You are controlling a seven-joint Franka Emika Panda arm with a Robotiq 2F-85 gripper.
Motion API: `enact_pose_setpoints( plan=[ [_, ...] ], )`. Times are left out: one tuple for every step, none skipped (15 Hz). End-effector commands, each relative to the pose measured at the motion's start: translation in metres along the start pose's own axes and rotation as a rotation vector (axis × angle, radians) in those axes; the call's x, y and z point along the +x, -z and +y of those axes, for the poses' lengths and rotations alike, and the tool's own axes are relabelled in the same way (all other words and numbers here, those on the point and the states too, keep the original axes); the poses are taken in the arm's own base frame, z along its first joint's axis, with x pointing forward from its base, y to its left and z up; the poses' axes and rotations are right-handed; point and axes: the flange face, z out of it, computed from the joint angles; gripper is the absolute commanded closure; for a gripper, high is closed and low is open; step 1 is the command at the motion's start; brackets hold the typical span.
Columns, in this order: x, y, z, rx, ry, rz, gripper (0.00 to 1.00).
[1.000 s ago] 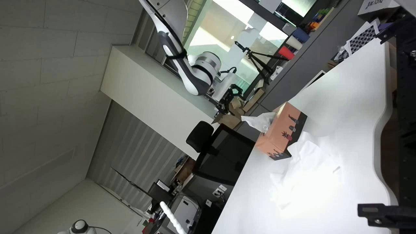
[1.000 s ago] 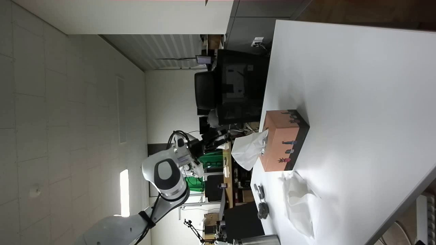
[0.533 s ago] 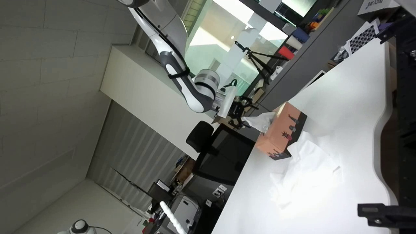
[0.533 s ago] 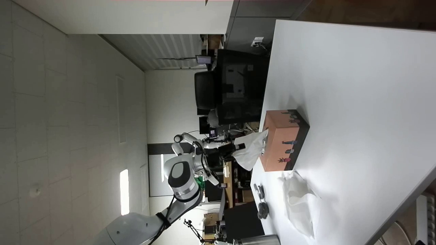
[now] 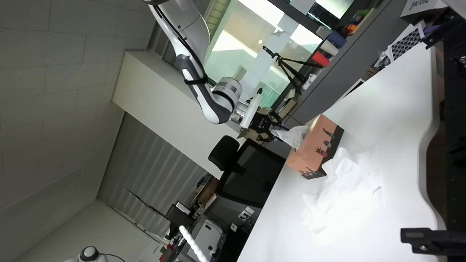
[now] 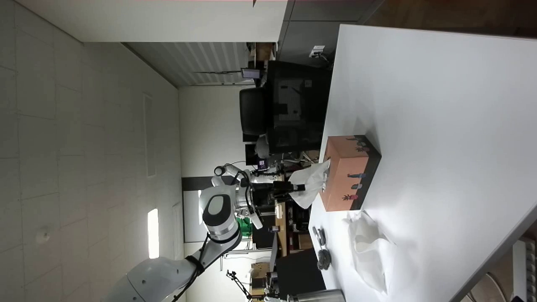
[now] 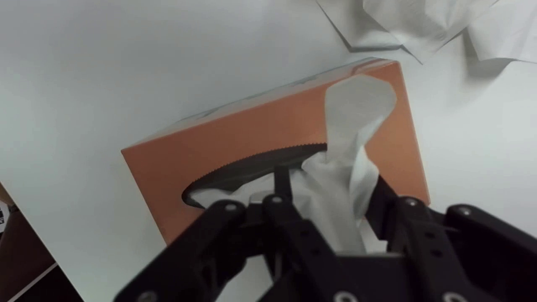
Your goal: Pull out one tissue from the tissue box
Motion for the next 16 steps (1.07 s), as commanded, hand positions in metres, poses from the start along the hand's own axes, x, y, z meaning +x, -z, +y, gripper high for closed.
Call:
enact_pose_setpoints(
  plan=[
    [0.005, 0.013, 0.005, 0.036, 0.015, 0.029, 0.81],
    [0.005, 0.015, 0.004, 0.035, 0.023, 0.046, 0.89],
    [0.004, 0.018, 0.003, 0.042, 0.040, 0.061, 0.95],
    [0.002, 0.021, 0.001, 0.052, 0.058, 0.069, 1.00],
    [0.000, 0.025, 0.000, 0.066, 0.080, 0.068, 1.00],
    [-0.002, 0.029, -0.002, 0.084, 0.101, 0.075, 1.00],
    [-0.003, 0.034, -0.004, 0.100, 0.116, 0.093, 1.00],
    [-0.006, 0.042, -0.006, 0.124, 0.139, 0.104, 1.00],
    [-0.009, 0.052, -0.008, 0.142, 0.161, 0.120, 1.00],
    [-0.016, 0.064, -0.010, 0.165, 0.191, 0.140, 1.00],
    [-0.021, 0.075, -0.012, 0.182, 0.214, 0.159, 1.00],
    [-0.028, 0.085, -0.014, 0.196, 0.245, 0.175, 1.00],
    [-0.037, 0.097, -0.017, 0.205, 0.279, 0.194, 1.00],
    [-0.045, 0.107, -0.020, 0.215, 0.313, 0.210, 1.00],
    [-0.055, 0.115, -0.024, 0.225, 0.348, 0.224, 1.00],
    [-0.063, 0.120, -0.028, 0.236, 0.380, 0.232, 1.00]
  ],
)
